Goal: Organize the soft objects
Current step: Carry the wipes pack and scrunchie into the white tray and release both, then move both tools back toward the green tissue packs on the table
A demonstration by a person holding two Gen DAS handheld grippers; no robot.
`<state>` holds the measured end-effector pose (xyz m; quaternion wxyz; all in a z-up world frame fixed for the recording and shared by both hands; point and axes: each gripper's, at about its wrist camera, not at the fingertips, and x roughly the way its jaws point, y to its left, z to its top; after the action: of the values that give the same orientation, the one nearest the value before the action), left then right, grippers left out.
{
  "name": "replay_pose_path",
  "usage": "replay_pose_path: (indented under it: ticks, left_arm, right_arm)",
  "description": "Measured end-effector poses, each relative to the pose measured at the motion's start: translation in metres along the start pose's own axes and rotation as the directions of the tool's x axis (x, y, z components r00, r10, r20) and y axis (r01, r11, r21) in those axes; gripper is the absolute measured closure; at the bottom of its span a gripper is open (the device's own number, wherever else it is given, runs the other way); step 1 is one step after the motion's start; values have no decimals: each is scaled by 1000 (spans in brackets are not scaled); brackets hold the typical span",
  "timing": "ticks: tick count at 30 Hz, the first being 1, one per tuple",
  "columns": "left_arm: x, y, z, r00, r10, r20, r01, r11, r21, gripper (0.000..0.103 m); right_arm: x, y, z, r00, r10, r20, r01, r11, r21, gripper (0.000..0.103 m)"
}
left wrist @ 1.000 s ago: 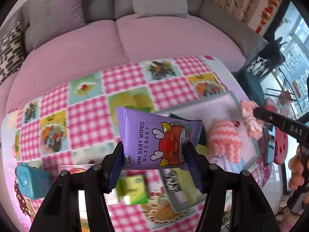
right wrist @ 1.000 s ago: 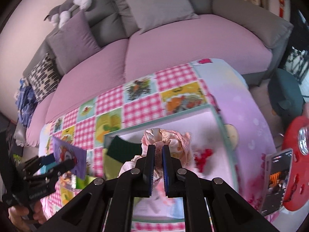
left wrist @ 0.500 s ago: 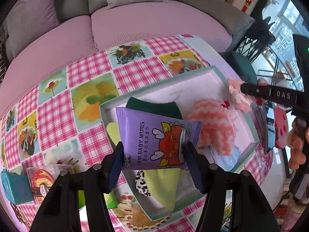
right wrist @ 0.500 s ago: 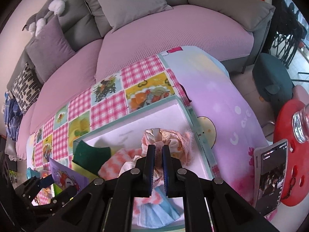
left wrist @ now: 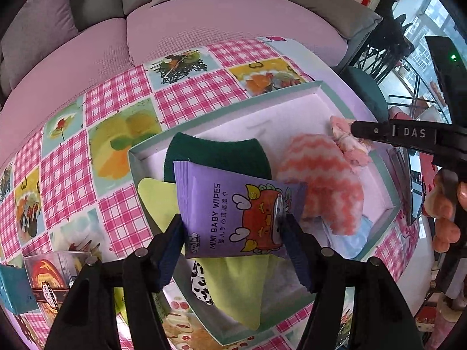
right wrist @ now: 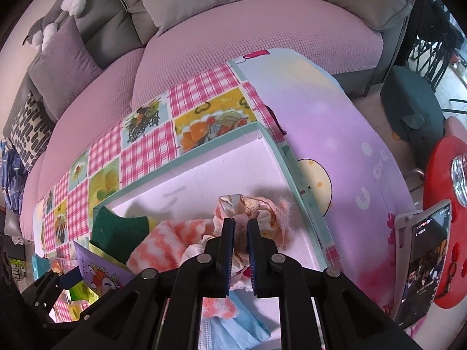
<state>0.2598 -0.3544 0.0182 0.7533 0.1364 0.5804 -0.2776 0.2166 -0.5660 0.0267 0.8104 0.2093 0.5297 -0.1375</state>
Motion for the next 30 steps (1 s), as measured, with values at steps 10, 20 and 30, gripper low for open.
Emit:
replay_pose_path:
  ticks: [10,20,30]
  left_arm:
    - [-19,4,1,999,10,42,-9,1000,-21,24]
    - [-27,14,-4,998,16,53,-12,997,-76,18]
    - [-49,47,-19,990,96,104,-73,975,-208,18]
  right_arm:
    - [-10,7,2,1000,4,7,-4,1000,-24,86]
    - [-23,17,-5,1000,1,10,0,998,-56,62]
    - [-42,37,-21,1000,6,25,-3,994,-113,39]
